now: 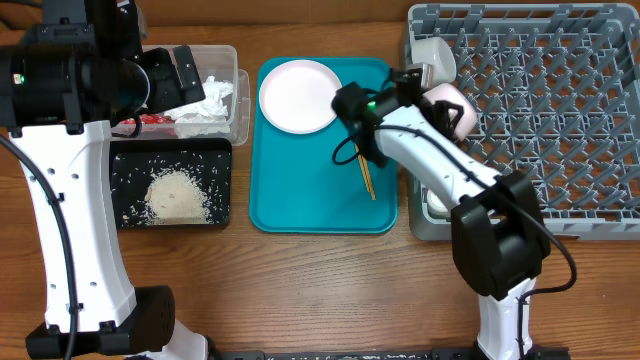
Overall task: Sort waste into correct bins and load items into the dishwasher
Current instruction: 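Reach the right gripper to the white plate and grasp its rim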
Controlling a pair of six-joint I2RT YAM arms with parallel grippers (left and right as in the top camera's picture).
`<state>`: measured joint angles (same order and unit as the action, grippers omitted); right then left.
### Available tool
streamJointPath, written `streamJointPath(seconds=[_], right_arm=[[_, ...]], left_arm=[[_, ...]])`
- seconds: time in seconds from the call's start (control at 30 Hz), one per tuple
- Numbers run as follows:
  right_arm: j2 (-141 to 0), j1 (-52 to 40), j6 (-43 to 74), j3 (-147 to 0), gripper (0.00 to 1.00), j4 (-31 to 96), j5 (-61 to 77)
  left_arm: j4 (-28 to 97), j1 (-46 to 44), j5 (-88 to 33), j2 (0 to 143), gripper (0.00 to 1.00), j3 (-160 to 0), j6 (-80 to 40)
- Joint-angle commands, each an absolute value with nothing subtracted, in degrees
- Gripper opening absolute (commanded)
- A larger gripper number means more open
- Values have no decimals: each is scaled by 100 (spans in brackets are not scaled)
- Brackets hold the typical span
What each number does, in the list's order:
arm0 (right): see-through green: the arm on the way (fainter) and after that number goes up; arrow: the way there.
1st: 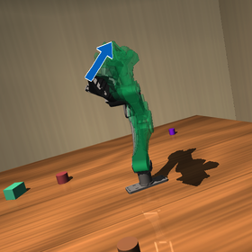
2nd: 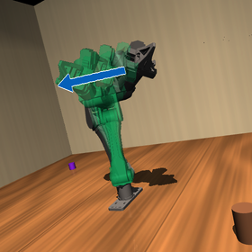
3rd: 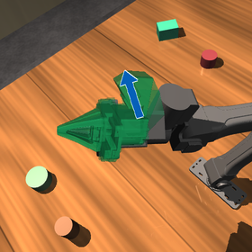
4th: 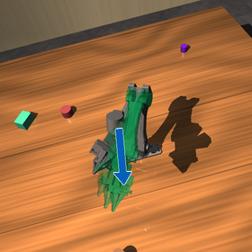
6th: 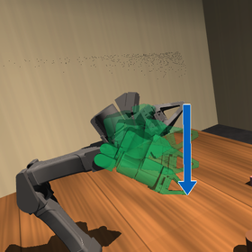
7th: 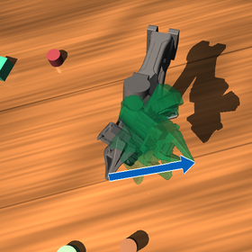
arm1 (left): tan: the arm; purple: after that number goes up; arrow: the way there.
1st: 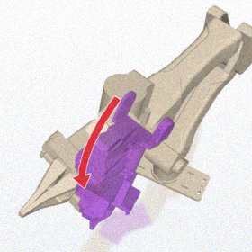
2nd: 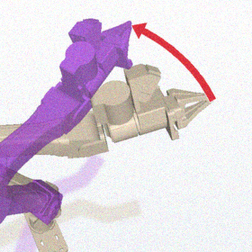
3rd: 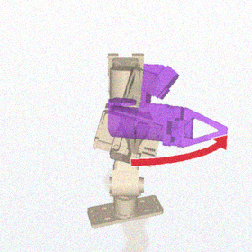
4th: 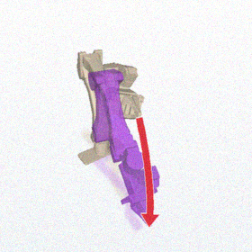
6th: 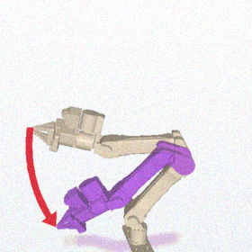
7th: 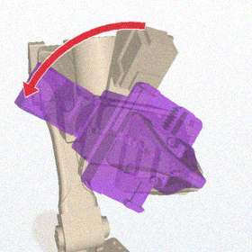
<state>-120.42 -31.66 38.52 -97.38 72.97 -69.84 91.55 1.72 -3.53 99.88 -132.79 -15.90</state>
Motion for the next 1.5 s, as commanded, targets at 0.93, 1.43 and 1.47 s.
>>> streamJointPath(seconds=[0.93, 1.43, 1.47], right_arm=[[-12357, -2836, 2912, -11719, 63, 4556, 622], [-13476, -2923, 4869, -11574, 38, 4941, -388], [-13531, -2923, 4869, -11574, 39, 4936, -388]], left_arm=[[9148, 187, -279, 10003, 100, -13290, -1479], [9148, 187, -279, 10003, 100, -13292, -1479], [9148, 187, -279, 10003, 100, -13292, -1479]])
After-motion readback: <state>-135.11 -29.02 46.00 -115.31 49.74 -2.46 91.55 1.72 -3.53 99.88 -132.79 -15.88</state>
